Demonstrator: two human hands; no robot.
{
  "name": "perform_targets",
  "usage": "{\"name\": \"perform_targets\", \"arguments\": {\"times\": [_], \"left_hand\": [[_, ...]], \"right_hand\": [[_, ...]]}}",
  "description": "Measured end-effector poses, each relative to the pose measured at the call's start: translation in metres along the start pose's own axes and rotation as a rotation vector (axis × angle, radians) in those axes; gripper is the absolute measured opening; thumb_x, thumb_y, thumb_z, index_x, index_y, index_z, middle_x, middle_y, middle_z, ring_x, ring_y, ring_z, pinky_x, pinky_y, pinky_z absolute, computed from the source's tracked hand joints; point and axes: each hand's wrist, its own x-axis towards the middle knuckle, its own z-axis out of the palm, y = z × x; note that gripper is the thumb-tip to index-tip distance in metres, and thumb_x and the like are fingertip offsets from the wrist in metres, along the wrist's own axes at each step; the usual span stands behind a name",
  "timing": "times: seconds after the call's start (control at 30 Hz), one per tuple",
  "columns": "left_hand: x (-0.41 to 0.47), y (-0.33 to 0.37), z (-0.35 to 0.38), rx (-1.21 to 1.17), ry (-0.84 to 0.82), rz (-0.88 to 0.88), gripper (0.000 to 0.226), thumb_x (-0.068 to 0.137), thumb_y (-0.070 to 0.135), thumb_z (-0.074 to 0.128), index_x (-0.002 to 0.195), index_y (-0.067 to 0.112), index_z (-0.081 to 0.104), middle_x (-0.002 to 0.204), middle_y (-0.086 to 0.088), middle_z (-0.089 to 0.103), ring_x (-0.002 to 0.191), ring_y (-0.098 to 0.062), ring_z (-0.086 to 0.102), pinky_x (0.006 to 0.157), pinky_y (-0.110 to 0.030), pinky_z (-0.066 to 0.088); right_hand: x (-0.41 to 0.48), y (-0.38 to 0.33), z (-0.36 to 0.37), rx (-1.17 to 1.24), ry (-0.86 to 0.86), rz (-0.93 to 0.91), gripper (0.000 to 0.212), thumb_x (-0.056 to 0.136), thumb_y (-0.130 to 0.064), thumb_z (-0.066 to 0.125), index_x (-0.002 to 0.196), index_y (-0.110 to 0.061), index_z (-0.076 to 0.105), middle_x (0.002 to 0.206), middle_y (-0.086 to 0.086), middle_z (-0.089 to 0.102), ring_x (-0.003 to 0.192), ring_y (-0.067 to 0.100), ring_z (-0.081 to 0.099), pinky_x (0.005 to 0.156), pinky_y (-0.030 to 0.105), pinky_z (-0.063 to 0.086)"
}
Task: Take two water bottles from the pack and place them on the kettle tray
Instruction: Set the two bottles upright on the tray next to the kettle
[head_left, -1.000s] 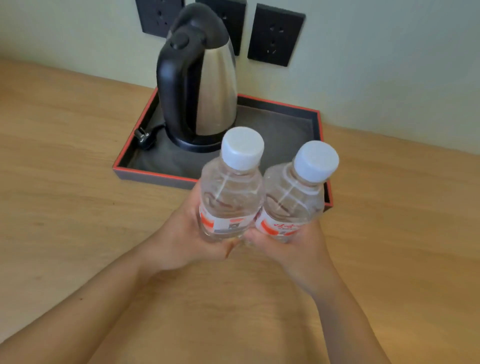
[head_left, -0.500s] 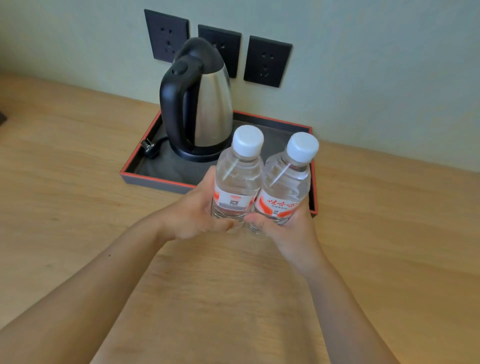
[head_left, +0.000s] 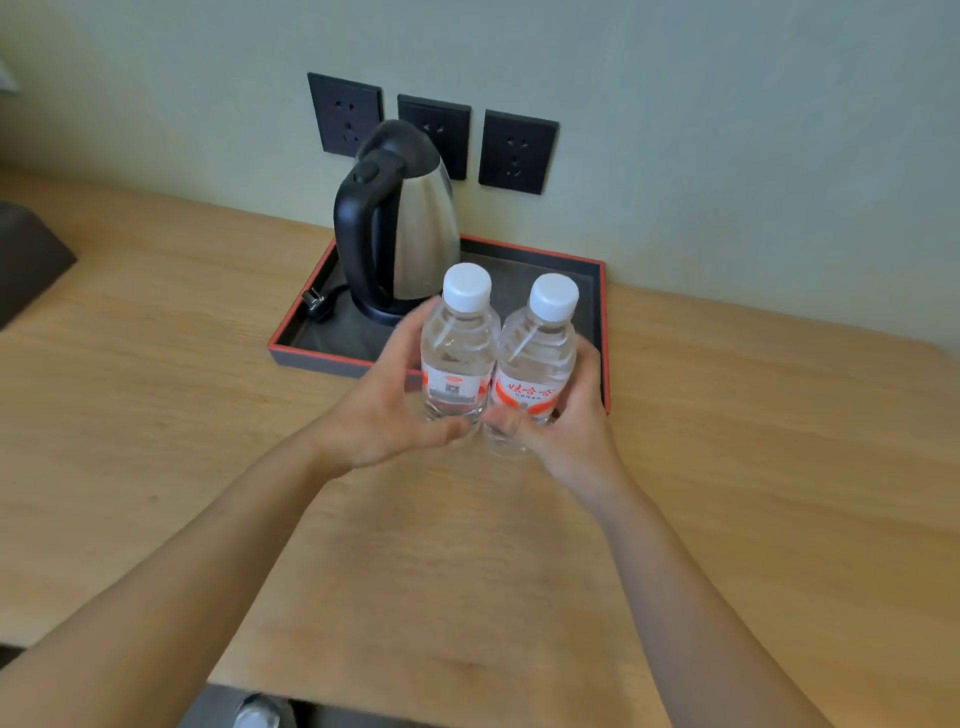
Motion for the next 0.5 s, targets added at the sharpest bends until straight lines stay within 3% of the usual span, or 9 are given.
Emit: {"name": "perform_targets", "arguments": {"times": [0.03, 0.1, 0.2, 0.27, 0.33, 0.43, 0.5], "left_hand": [[-0.002, 0.011, -0.005, -0.018, 0.027, 0.030, 0.109, 0.077, 0.007, 0.089, 0.159, 0.025, 0.018, 0.153, 0.002, 0.049, 0.138, -0.016, 0.051, 0.111, -0.043, 0.046], [-0.005, 0.031, -0.015, -0.043, 0.086, 0.083, 0.103, 0.079, 0.019, 0.086, 0.158, 0.031, 0.021, 0.155, -0.003, 0.048, 0.140, -0.022, 0.050, 0.110, -0.052, 0.045], [-0.007, 0.056, -0.027, 0.029, 0.208, 0.176, 0.075, 0.087, 0.035, 0.074, 0.151, 0.039, 0.035, 0.150, 0.002, 0.053, 0.138, -0.016, 0.051, 0.106, -0.049, 0.049], [-0.002, 0.066, -0.032, 0.093, 0.250, 0.246, 0.056, 0.094, 0.033, 0.064, 0.146, 0.039, 0.044, 0.141, 0.009, 0.059, 0.132, -0.011, 0.056, 0.103, -0.042, 0.052], [0.004, 0.073, -0.032, 0.154, 0.235, 0.298, 0.046, 0.099, 0.029, 0.058, 0.144, 0.034, 0.050, 0.133, 0.017, 0.060, 0.126, -0.006, 0.059, 0.101, -0.036, 0.052], [0.012, 0.074, -0.028, 0.279, 0.141, 0.373, 0.038, 0.102, 0.019, 0.056, 0.140, 0.023, 0.058, 0.130, 0.016, 0.061, 0.121, -0.008, 0.062, 0.103, -0.039, 0.052], [0.015, 0.071, -0.029, 0.348, 0.096, 0.407, 0.037, 0.102, 0.011, 0.055, 0.139, 0.018, 0.060, 0.132, 0.012, 0.060, 0.123, -0.013, 0.061, 0.106, -0.041, 0.050]], "right_hand": [[-0.002, -0.011, -0.002, -0.004, 0.016, -0.021, 0.086, 0.070, -0.036, 0.090, 0.136, -0.038, 0.036, 0.121, -0.034, 0.062, 0.114, -0.007, 0.065, 0.086, 0.013, 0.053], [-0.003, -0.033, -0.005, -0.018, 0.052, -0.091, 0.071, 0.075, -0.043, 0.082, 0.130, -0.048, 0.036, 0.121, -0.021, 0.065, 0.114, 0.003, 0.066, 0.088, 0.022, 0.054], [-0.001, -0.063, -0.009, -0.032, 0.092, -0.247, 0.053, 0.092, -0.029, 0.069, 0.135, -0.036, 0.039, 0.131, 0.007, 0.061, 0.124, 0.022, 0.062, 0.104, 0.045, 0.051], [-0.001, -0.082, -0.011, -0.056, 0.122, -0.290, 0.046, 0.098, -0.024, 0.063, 0.137, -0.034, 0.041, 0.133, 0.006, 0.058, 0.128, 0.021, 0.059, 0.109, 0.037, 0.050], [-0.002, -0.098, -0.010, -0.104, 0.130, -0.309, 0.041, 0.099, -0.023, 0.061, 0.135, -0.035, 0.044, 0.130, -0.008, 0.057, 0.130, 0.011, 0.057, 0.105, 0.025, 0.051], [-0.004, -0.107, -0.013, -0.202, 0.107, -0.304, 0.034, 0.100, -0.019, 0.062, 0.131, -0.030, 0.053, 0.123, -0.010, 0.060, 0.122, 0.006, 0.061, 0.099, 0.031, 0.056], [-0.003, -0.104, -0.012, -0.279, 0.085, -0.288, 0.023, 0.100, -0.010, 0.061, 0.121, -0.020, 0.062, 0.119, -0.006, 0.062, 0.115, 0.006, 0.062, 0.098, 0.027, 0.055]]}}
